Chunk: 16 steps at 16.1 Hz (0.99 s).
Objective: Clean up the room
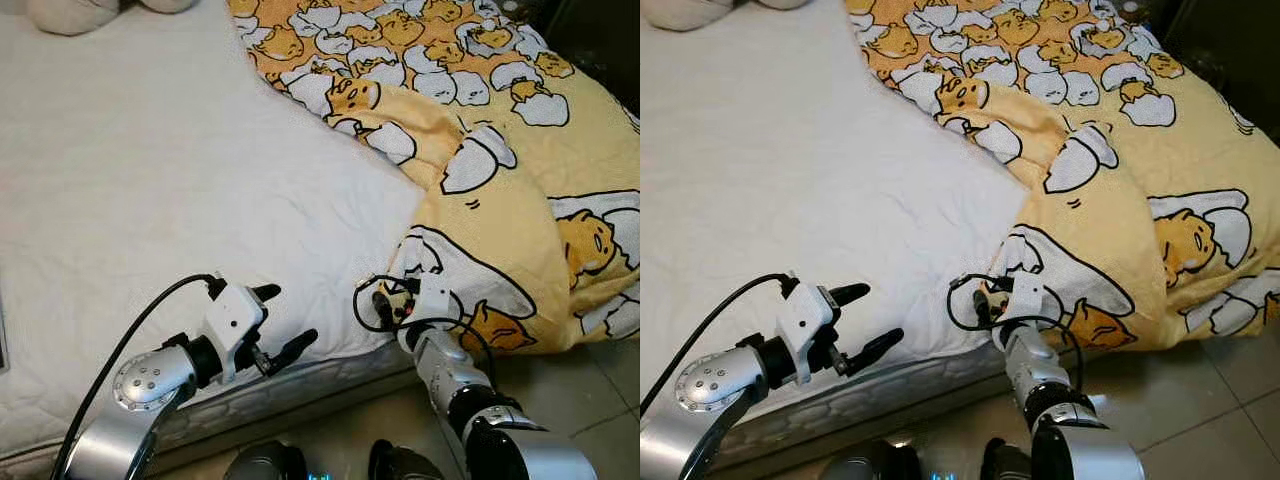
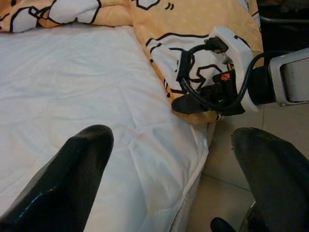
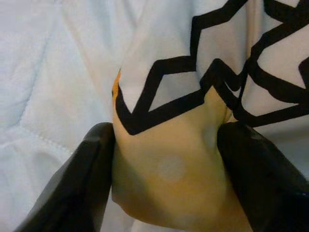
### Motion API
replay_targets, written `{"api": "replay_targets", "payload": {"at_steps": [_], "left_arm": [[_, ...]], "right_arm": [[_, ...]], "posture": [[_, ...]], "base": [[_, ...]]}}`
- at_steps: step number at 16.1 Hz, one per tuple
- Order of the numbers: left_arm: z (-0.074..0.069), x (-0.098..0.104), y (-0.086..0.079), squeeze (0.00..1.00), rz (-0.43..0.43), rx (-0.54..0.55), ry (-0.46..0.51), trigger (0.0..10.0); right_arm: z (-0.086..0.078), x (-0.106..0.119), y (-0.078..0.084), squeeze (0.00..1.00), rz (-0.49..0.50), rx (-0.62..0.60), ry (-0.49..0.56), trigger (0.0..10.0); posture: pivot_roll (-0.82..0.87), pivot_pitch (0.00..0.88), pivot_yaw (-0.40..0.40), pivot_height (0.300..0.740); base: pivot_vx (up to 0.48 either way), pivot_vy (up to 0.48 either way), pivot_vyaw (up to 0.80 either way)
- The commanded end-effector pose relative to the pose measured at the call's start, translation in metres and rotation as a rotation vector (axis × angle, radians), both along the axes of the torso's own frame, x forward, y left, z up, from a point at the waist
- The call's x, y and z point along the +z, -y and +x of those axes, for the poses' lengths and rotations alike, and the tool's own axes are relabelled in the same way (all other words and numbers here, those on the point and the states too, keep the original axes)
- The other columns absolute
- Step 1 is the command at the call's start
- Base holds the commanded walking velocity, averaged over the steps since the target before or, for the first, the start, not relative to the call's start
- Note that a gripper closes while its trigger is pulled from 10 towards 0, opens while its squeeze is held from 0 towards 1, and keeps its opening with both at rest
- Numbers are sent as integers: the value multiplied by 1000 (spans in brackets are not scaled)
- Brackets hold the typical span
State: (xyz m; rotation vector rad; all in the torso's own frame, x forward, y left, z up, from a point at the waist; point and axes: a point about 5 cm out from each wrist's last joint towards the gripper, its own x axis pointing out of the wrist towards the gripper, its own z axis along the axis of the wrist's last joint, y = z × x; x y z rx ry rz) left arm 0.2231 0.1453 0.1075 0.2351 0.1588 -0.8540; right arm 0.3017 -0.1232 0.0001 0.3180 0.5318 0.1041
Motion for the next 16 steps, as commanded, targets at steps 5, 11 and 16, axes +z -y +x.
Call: {"api": "replay_targets", "payload": {"at_steps": [5, 11, 16], "left_arm": [[-4, 1, 6, 0, -13, -3, -7, 10000], [-7, 0, 7, 0, -23, 5, -14, 10000], [-10, -1, 9, 0, -33, 8, -21, 10000]], "right_arm": [[-14, -7, -27, 0, 20, 172, 24, 0], [-63, -33, -53, 0, 21, 471, 31, 0], [-111, -53, -28, 0, 64, 652, -28, 0]], "posture": [[203, 192, 40, 740], [188, 197, 29, 740], [170, 200, 25, 740]], "base": [[0, 0, 0], [0, 0, 0], [0, 0, 0]]}}
